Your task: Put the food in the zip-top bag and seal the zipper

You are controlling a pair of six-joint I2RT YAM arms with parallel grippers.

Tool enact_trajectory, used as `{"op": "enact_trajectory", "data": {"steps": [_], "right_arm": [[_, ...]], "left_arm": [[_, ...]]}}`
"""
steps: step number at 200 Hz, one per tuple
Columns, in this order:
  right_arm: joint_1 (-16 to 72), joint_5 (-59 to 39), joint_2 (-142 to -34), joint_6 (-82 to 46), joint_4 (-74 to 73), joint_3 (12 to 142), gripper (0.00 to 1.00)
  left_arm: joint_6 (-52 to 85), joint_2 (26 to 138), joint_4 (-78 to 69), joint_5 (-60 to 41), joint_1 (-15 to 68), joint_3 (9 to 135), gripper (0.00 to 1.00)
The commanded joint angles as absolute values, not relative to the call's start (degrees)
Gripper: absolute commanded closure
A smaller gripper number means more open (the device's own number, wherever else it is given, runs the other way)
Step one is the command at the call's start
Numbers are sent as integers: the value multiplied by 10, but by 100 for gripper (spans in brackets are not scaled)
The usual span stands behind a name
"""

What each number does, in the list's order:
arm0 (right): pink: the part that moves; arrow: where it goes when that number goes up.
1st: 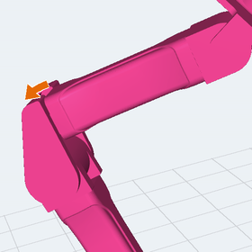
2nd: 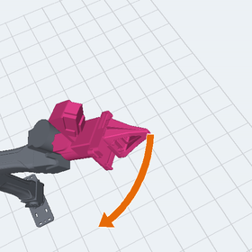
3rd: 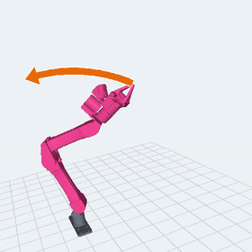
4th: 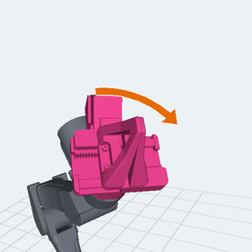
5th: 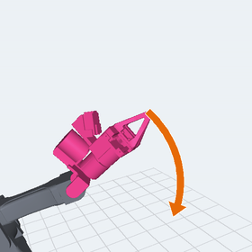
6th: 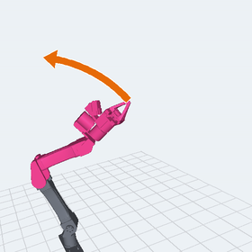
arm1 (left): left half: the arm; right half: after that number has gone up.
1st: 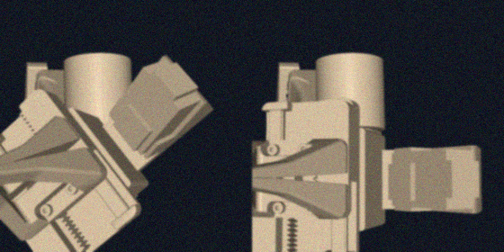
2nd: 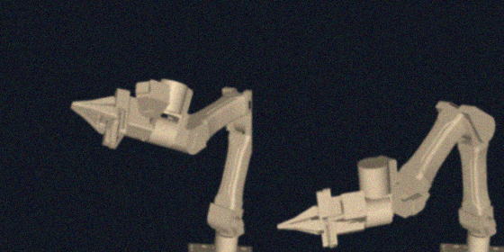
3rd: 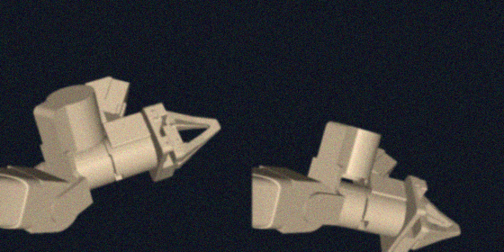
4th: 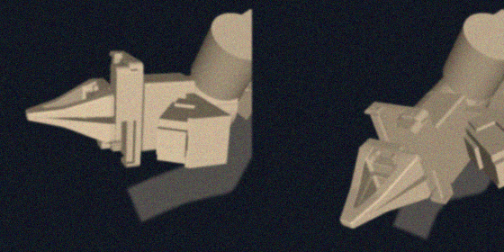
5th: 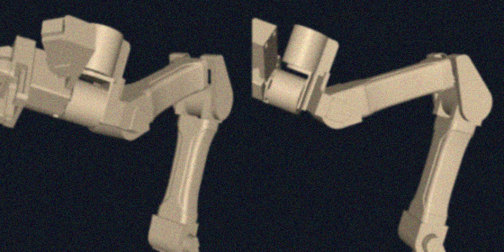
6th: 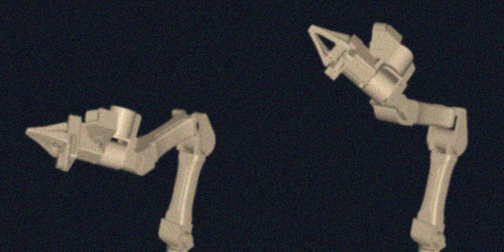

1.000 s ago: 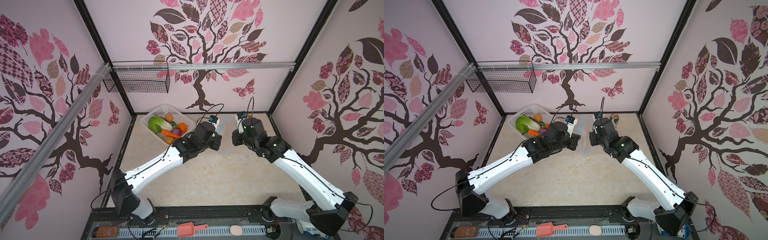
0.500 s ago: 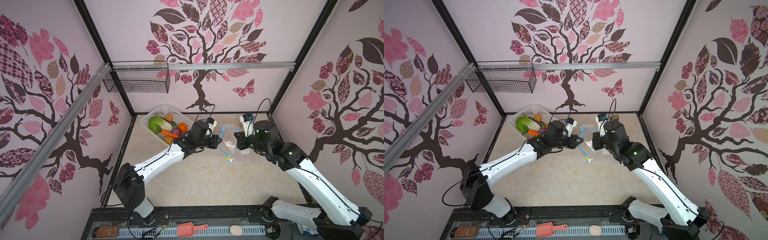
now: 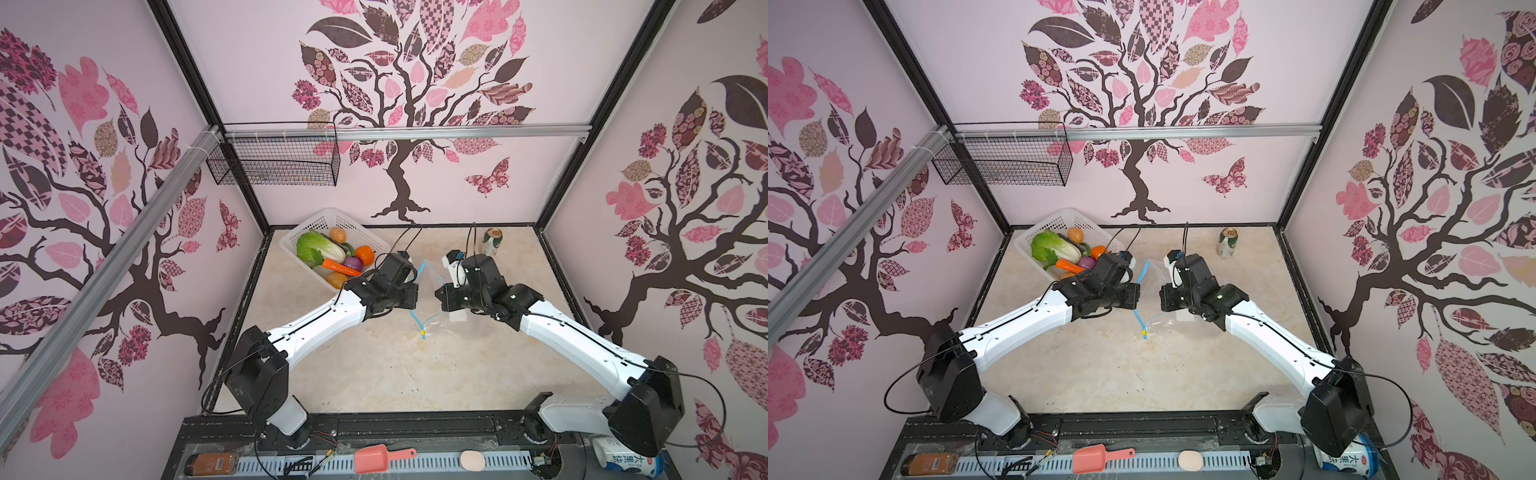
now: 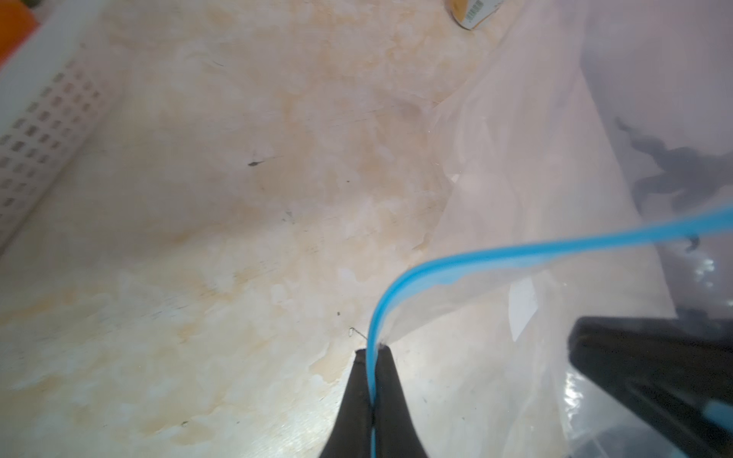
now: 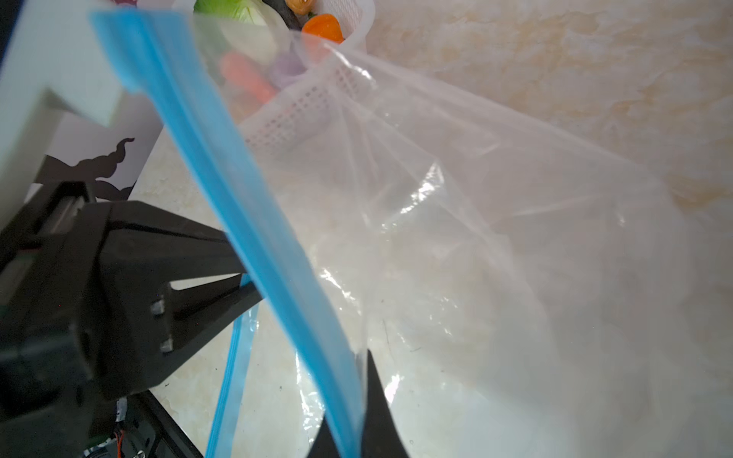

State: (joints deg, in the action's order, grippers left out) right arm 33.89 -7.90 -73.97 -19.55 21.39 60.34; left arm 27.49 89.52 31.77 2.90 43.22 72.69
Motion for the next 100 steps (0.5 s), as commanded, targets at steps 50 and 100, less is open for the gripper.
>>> {"op": "enact_trajectory", "data": {"steps": [50, 100], "right_arm": [[331, -56, -718, -207, 178, 605, 100], [329, -26, -766, -200, 150, 625, 100]], "left_arm": [[247, 888, 374, 84, 432, 747, 94], [251, 839, 344, 21, 431, 760, 29]]}}
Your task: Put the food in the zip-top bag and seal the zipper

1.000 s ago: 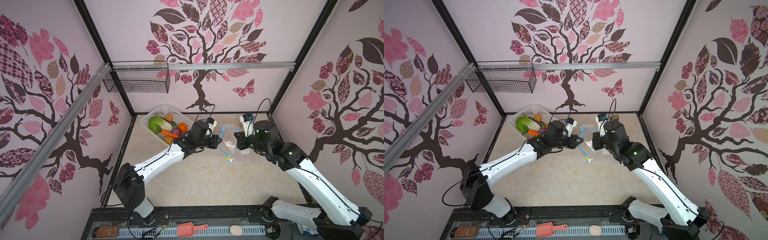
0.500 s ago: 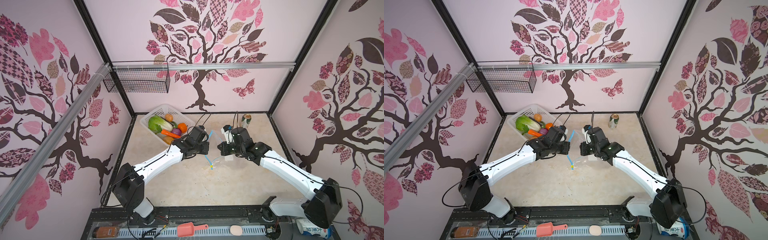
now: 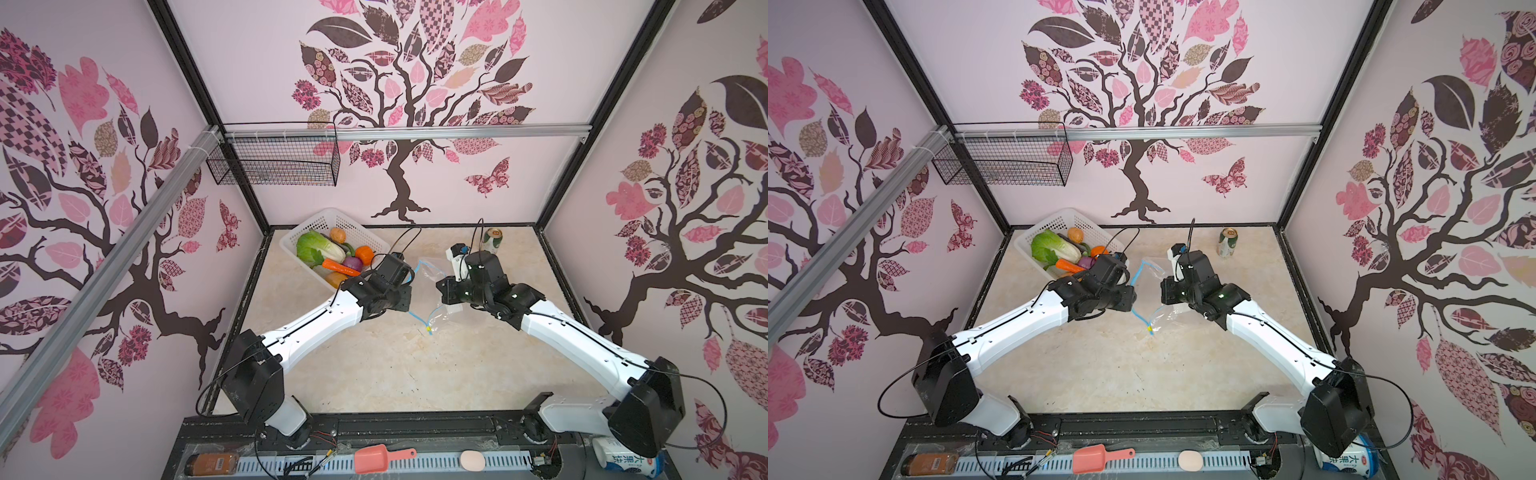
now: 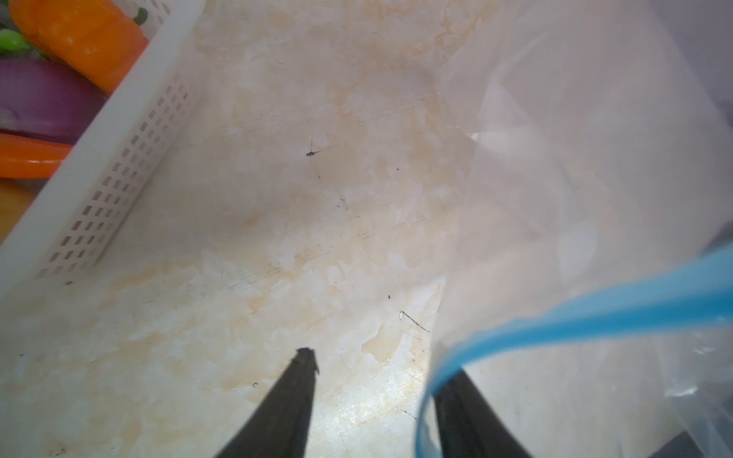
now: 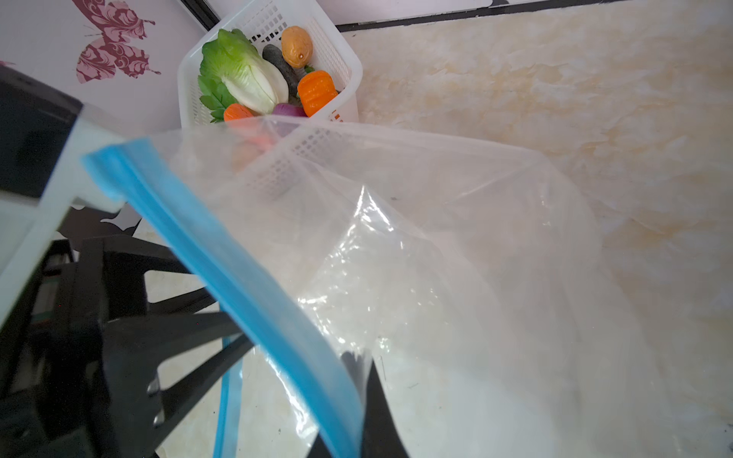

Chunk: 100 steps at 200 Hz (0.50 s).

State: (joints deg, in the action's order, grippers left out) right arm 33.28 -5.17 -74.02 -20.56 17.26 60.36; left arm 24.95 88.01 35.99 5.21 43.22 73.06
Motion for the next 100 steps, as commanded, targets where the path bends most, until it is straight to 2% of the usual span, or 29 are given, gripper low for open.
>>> {"op": "enact_trajectory", "data": {"steps": [1, 41, 100], "right_arm": [[329, -26, -768, -200, 150, 626, 100], [314, -39, -826, -206, 126, 657, 100], [292, -63, -855, -221, 91, 653, 100]], "left_arm": [[251, 838, 343, 21, 431, 760, 29], [273, 792, 312, 14, 395, 737, 27], [379, 793, 251, -41, 202, 698, 28]]}}
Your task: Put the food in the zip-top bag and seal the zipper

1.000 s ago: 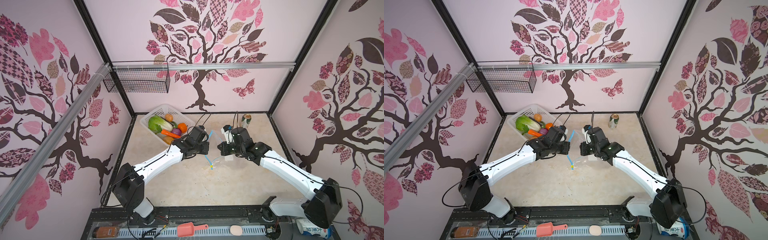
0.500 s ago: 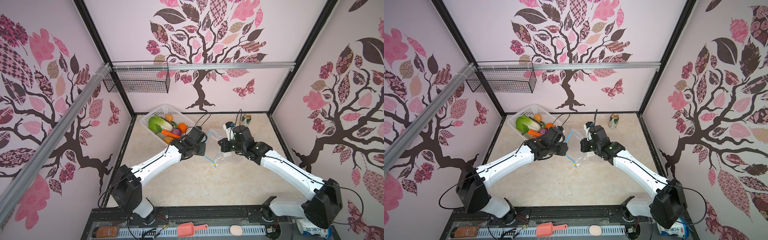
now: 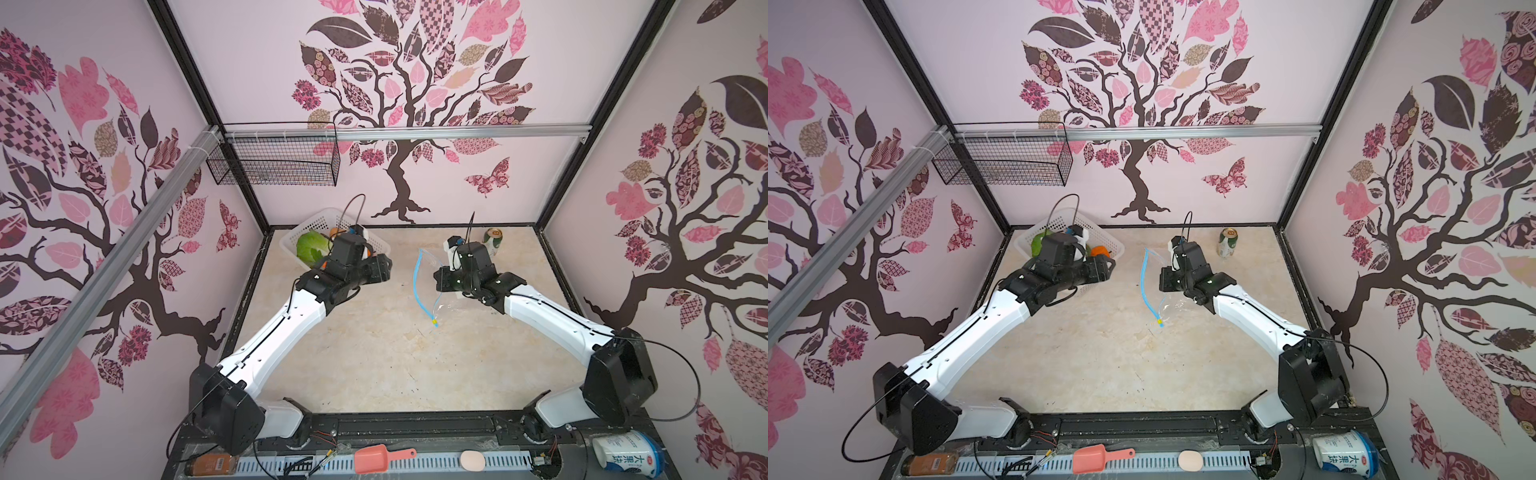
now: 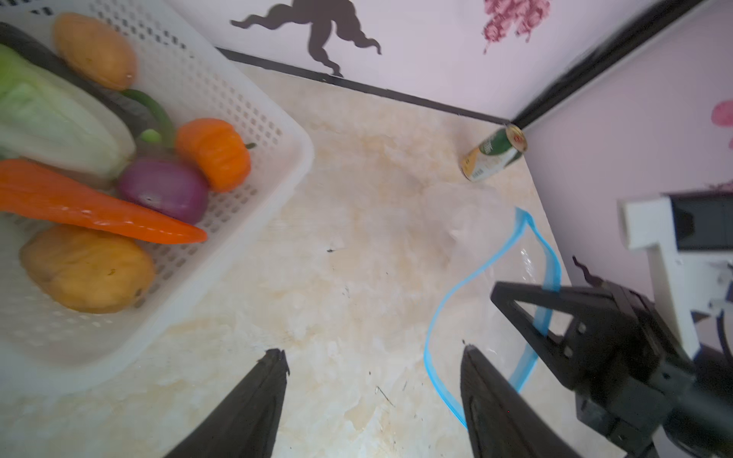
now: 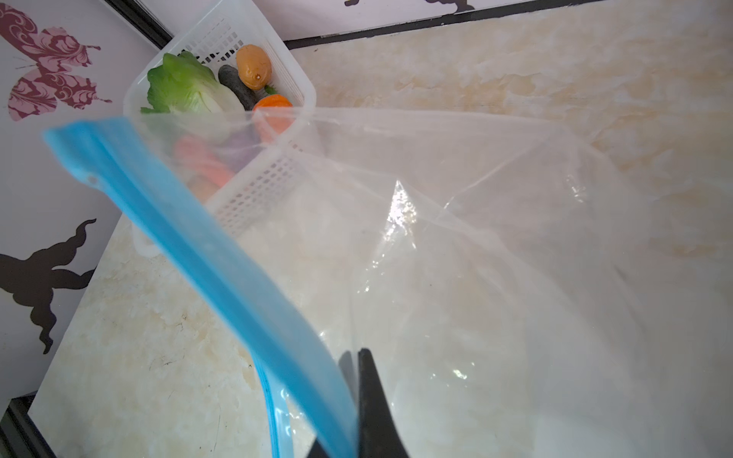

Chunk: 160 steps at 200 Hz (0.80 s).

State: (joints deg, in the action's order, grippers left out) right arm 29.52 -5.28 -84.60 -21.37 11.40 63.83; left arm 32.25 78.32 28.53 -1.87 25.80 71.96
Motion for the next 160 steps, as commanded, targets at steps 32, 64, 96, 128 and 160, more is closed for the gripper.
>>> {"op": "enact_trajectory", "data": {"steps": [32, 64, 96, 128, 160], "right_arm": [[293, -65, -847, -220, 89, 637, 100], [292, -49, -832, -206, 100, 622, 100], [291, -33, -813, -199, 107, 609, 100], [291, -31, -805, -195, 113, 602, 100], [291, -26, -795, -191, 123, 595, 100]], "left_arm": [[458, 835, 233, -21, 132, 711, 28], [529, 896, 297, 71, 118, 765, 29], [575, 978, 406, 137, 118, 850, 30], [592, 1032, 416, 139, 118, 874, 31], [602, 1074, 413, 161, 116, 892, 34]]}}
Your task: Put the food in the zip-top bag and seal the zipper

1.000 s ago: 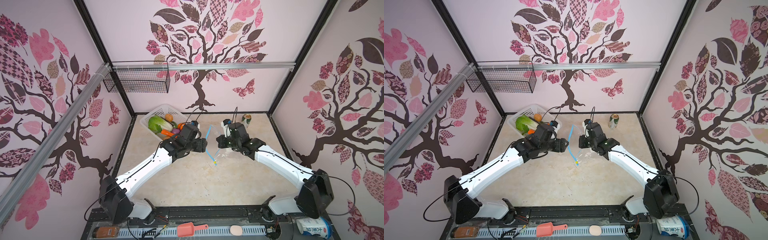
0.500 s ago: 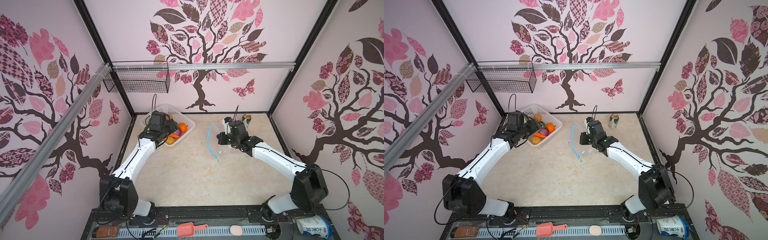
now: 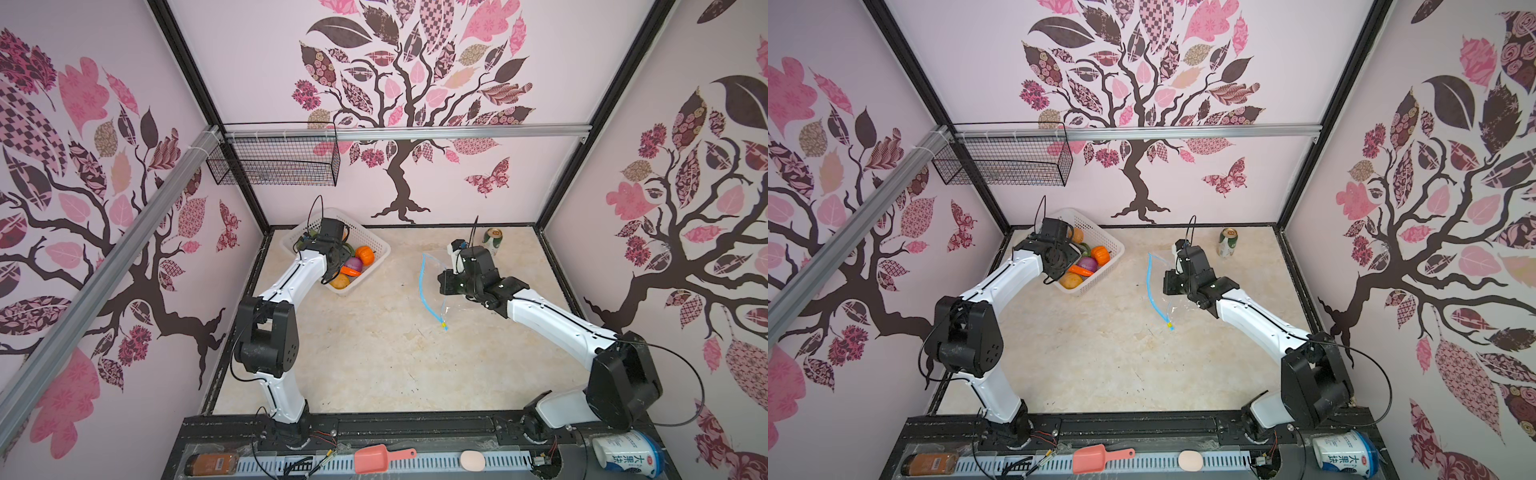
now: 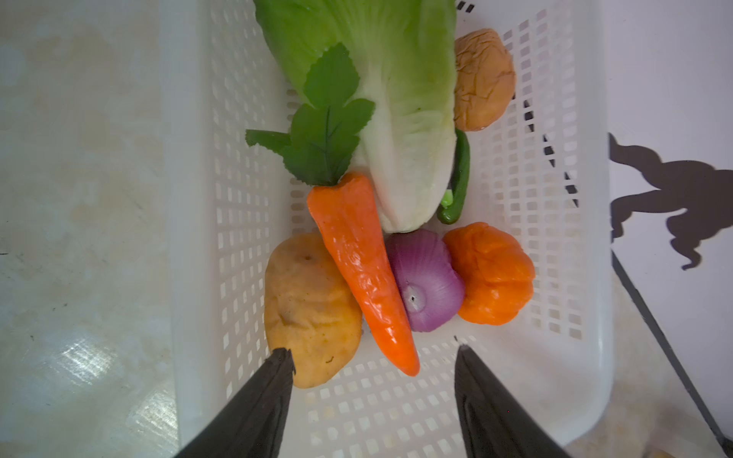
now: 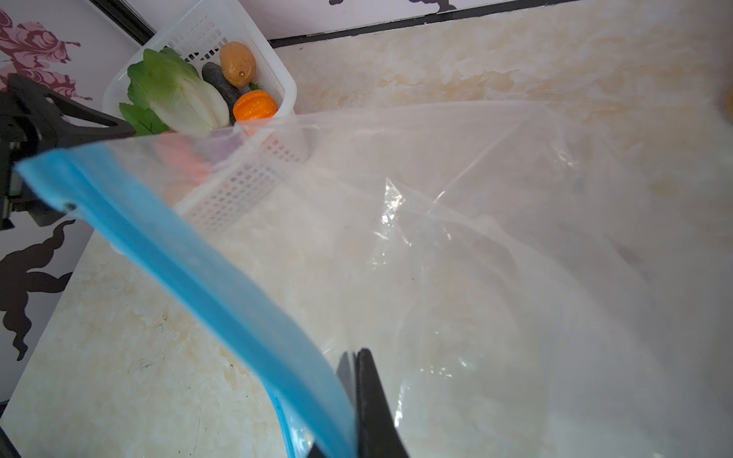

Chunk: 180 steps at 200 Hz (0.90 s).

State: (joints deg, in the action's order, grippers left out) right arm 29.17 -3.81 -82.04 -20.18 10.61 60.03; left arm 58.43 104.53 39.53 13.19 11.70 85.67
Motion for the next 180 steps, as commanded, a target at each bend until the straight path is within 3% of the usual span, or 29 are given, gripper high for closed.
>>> {"op": "enact_trajectory", "data": {"steps": [1, 110, 161, 180], "right_arm": [[291, -25, -795, -191, 123, 595, 100], [292, -8, -773, -180, 150, 599, 100], [292, -10, -767, -180, 154, 602, 100], [291, -12, -768, -180, 156, 605, 100]], "left_arm": [[602, 1075, 414, 161, 117, 894, 34], [603, 1184, 408, 169, 109, 937, 43], [605, 1181, 394, 161, 108, 909, 69], [604, 1166, 384, 161, 109, 892, 75]]}}
